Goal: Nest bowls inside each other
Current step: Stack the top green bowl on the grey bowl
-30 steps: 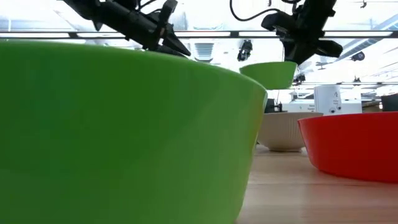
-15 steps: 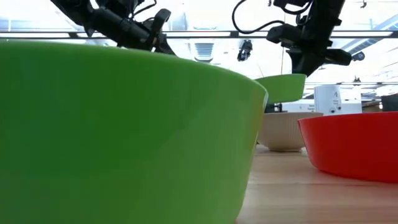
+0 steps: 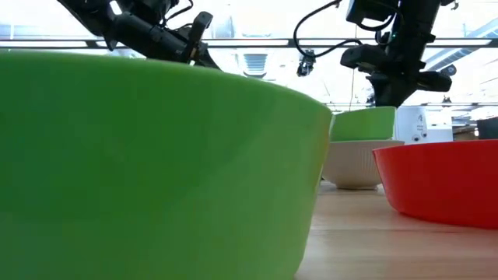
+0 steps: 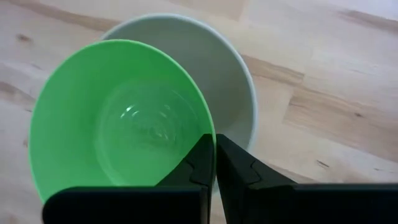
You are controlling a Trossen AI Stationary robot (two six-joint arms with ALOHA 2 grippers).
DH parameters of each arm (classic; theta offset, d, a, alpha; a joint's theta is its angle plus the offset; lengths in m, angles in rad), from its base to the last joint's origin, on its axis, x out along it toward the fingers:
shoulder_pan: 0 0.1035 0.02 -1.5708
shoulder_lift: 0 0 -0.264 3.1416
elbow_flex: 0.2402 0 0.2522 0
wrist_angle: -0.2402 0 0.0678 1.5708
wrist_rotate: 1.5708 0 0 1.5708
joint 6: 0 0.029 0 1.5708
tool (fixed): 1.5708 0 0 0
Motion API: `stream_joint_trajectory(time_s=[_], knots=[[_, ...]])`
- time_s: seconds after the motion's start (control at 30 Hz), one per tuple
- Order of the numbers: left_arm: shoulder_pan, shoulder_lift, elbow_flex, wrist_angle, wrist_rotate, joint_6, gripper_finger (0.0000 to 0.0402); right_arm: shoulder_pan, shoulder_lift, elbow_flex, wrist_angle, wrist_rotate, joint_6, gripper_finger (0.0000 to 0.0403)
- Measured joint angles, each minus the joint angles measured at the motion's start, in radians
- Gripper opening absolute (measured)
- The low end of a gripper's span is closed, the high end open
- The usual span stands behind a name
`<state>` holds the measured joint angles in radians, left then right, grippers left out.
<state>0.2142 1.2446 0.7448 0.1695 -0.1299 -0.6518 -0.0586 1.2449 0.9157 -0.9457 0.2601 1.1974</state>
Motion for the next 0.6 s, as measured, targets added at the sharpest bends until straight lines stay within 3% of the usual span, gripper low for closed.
stream_joint_trajectory(time_s=[0.6], knots=[[0.000, 0.000, 0.000, -0.004, 0.000, 0.000, 0.0069, 0.000, 0.000, -0.090, 0.111, 0.011, 0.036, 0.0008]])
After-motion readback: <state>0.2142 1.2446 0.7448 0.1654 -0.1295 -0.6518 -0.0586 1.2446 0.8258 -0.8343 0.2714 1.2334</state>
